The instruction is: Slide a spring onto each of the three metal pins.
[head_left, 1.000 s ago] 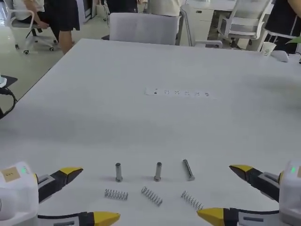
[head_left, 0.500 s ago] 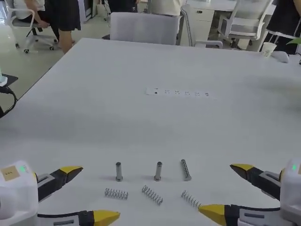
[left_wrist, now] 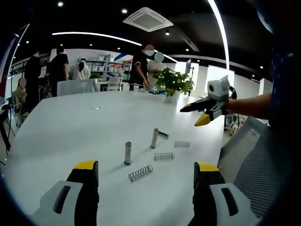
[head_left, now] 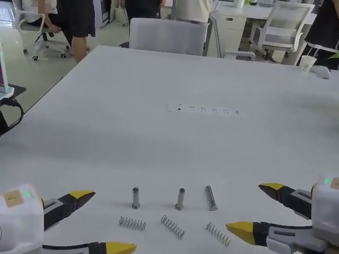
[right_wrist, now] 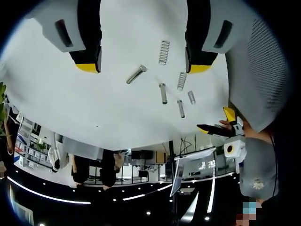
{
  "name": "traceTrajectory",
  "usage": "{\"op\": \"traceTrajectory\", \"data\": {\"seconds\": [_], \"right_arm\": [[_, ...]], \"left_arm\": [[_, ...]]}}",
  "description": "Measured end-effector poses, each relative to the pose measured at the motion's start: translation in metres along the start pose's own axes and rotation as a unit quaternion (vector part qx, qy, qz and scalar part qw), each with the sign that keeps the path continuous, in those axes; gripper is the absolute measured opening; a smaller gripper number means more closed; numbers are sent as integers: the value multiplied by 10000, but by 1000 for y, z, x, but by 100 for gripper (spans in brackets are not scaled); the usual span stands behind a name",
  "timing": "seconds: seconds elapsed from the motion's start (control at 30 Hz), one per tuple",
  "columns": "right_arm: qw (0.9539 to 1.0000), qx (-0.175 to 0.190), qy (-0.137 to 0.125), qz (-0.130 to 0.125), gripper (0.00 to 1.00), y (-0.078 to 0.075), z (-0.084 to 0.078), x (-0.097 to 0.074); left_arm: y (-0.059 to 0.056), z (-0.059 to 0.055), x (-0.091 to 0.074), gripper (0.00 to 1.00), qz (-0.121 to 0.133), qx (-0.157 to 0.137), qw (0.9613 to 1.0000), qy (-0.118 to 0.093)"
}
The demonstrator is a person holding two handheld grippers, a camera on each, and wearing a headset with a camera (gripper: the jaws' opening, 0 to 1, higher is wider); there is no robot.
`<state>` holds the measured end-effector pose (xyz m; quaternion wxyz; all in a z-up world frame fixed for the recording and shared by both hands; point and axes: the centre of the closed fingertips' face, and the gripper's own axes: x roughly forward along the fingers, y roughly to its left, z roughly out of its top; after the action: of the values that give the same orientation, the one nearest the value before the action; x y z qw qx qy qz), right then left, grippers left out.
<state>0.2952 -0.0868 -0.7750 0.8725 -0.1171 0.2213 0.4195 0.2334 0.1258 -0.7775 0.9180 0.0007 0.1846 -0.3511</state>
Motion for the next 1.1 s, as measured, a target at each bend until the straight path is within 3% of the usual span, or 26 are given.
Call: {"op": "traceTrajectory", "data": {"seconds": [0.13, 0.53, 0.73, 1.1], "right_arm": [[9999, -54, 88, -45, 66, -8, 8, 10], [9979, 190, 605, -130, 48, -21, 6, 41], [9932, 668, 900, -313, 40, -30, -2, 56], [9867, 705, 1385, -480, 32, -30, -11, 80]], "left_arm": [[0, 3, -1, 80, 9, 9, 10000, -26], [0, 1, 0, 79, -23, 54, 10000, 36], [0, -1, 0, 79, -16, 25, 10000, 15], [6, -1, -3, 78, 10, 20, 10000, 36]]}}
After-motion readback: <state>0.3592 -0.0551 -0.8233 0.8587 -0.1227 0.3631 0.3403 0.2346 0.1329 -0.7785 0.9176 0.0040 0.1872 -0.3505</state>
